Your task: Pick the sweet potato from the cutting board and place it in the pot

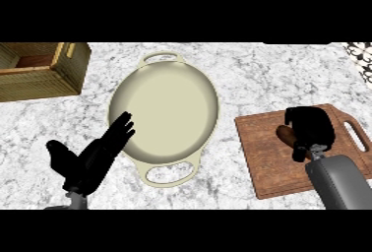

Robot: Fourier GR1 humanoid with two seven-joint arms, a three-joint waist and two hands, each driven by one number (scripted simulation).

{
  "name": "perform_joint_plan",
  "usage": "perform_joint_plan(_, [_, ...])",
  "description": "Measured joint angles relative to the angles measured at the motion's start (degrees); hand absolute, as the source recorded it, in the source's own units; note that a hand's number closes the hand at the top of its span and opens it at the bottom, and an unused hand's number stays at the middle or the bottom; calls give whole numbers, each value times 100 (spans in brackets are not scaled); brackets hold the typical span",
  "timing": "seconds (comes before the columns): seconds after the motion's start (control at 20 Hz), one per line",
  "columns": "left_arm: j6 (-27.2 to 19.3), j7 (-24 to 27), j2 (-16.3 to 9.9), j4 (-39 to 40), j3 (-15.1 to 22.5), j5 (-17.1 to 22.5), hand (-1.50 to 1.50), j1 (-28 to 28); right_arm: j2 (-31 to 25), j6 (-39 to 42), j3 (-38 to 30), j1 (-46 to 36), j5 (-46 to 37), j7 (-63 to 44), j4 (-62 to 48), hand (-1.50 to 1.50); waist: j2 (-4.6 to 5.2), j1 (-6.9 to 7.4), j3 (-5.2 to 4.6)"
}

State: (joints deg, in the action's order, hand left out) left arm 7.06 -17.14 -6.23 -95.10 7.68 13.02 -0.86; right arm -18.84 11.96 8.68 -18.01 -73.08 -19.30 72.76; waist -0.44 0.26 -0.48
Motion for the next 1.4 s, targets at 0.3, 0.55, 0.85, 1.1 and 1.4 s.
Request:
perform_joint_plan(0.3, [68,-46,1,72,-93,5,0,88,176,-30,177,8,-198,189,-32,150,-17,-27,-37])
perform_joint_plan(0.55, [-7,-81,49,45,-87,-25,0,61,463,642,277,403,444,749,568,150,-68,-128,-97])
perform_joint_plan(0.85, [-12,-60,31,48,-133,-51,0,36,800,1317,476,1149,1000,786,1924,150,-29,-142,-16])
perform_joint_plan(1.1, [-13,-61,65,9,-140,-46,0,12,899,1405,486,1604,972,307,3476,150,-2,-135,27])
perform_joint_plan(1.4, [100,-79,-8,30,-221,29,0,29,979,2110,14,1426,1590,-65,5232,150,11,-103,39])
